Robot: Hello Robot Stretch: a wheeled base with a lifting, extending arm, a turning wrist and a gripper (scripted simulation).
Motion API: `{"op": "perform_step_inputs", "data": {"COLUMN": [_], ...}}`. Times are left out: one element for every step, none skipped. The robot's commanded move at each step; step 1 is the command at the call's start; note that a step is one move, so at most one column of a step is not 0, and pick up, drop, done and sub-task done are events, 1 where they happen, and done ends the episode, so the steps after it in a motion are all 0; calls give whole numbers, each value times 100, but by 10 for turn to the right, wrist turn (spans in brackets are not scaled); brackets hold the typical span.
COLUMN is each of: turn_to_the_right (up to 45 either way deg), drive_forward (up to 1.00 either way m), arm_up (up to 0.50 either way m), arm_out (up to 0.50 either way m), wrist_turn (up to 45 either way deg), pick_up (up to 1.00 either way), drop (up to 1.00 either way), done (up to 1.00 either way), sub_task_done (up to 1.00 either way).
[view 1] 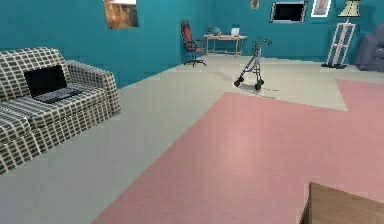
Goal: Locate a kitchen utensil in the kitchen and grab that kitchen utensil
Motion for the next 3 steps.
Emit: {"op": "perform_step_inputs", "data": {"turn_to_the_right": [0,0,0], "drive_forward": [0,0,0], "arm_up": [0,0,0], "arm_out": [0,0,0], "wrist_turn": [450,450,450], "pick_up": [0,0,0], "drop": [0,0,0], "done": [0,0,0], "sub_task_done": [0,0,0]}}
